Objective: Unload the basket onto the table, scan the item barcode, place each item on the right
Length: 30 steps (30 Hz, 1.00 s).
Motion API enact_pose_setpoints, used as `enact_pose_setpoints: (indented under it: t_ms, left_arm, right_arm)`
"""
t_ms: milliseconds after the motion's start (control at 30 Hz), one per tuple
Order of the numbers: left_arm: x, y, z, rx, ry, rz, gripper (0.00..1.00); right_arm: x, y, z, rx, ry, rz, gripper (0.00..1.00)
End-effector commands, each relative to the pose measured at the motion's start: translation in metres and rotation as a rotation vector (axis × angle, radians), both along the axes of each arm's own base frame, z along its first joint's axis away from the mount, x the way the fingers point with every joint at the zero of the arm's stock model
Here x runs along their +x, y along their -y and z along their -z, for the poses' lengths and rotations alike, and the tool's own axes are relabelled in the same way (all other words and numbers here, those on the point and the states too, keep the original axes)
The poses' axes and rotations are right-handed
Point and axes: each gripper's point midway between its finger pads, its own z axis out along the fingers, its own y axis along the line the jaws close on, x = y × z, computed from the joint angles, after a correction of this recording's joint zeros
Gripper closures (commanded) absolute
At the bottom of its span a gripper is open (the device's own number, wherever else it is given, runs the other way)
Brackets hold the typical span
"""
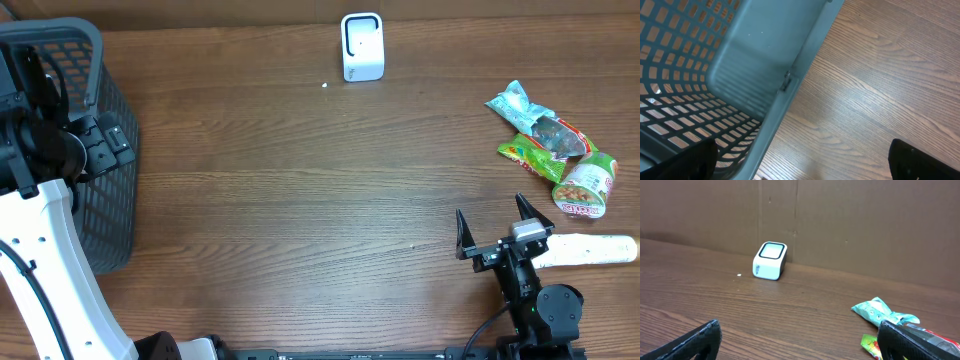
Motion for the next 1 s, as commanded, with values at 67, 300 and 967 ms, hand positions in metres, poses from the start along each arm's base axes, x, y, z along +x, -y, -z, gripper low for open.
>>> enact_pose_setpoints:
  t_ms: [67,300,967]
  left_arm:
    - [0.000,-0.001,0.000,0.002,-0.001,0.011,0.00]
    - [0.000,-0.001,0.000,0.002,-0.001,0.011,0.00]
    - [-0.001,0.010,-0.026,0.071,0.106,0.057,0.00]
  right_arm:
    - [-0.001,-0.003,0.002,0.000,0.003,-0.014,0.00]
    - [-0.001,-0.003,0.002,0.000,0.003,-0.014,0.00]
    - [-0.001,-0.003,0.002,0.000,0.003,-0.014,0.00]
